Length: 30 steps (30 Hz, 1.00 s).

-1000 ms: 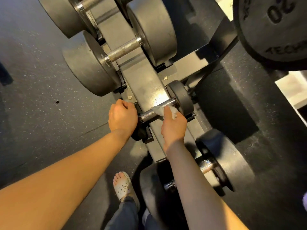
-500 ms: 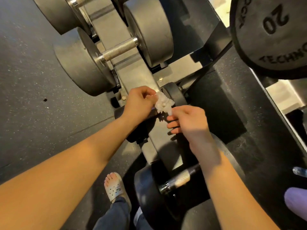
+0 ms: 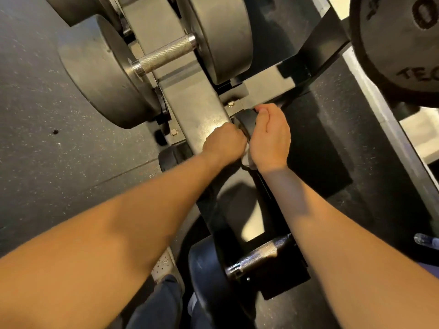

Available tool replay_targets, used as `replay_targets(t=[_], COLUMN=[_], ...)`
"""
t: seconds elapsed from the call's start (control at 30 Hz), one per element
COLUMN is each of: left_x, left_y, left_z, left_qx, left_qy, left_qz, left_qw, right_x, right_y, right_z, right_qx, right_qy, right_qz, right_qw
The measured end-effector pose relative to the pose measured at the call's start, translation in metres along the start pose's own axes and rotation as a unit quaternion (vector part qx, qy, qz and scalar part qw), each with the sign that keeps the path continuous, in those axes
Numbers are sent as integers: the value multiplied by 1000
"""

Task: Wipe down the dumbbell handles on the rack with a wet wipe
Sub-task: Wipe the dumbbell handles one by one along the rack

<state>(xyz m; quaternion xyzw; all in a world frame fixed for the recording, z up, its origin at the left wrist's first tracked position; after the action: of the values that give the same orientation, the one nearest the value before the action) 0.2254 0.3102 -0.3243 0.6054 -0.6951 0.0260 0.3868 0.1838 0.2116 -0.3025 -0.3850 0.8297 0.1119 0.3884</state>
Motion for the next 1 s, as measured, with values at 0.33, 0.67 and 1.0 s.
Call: replay_targets(t=[0.33, 0.67, 1.0], left_x=[-13, -25, -14], left_y=[-12, 29, -13], left_z=[-15, -6, -9], left_qx=[45, 50, -142], left_qy=[-37, 138, 56], left_qz=[-58, 82, 56], left_qw=[997, 986, 987], right_x=[-6, -1, 5], right_y=[3, 1, 0], right_z=[-1, 2, 3], right_qx=[5, 13, 25], right_qy=[11, 17, -14], right_qz=[9, 4, -26], right_qw=[1000, 1000, 999])
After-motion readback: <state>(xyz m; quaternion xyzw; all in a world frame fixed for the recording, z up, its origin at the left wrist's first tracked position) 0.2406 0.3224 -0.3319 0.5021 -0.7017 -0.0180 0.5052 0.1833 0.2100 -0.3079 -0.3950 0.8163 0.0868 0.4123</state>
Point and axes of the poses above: each hand's wrist, its own y-axis away from the middle knuckle, its own z-axis out of the palm, x = y × z, the point moved 3 cm from there along -y, towards the middle knuckle, and after that the axes turned 11 degrees about x, right-handed, at the moved point
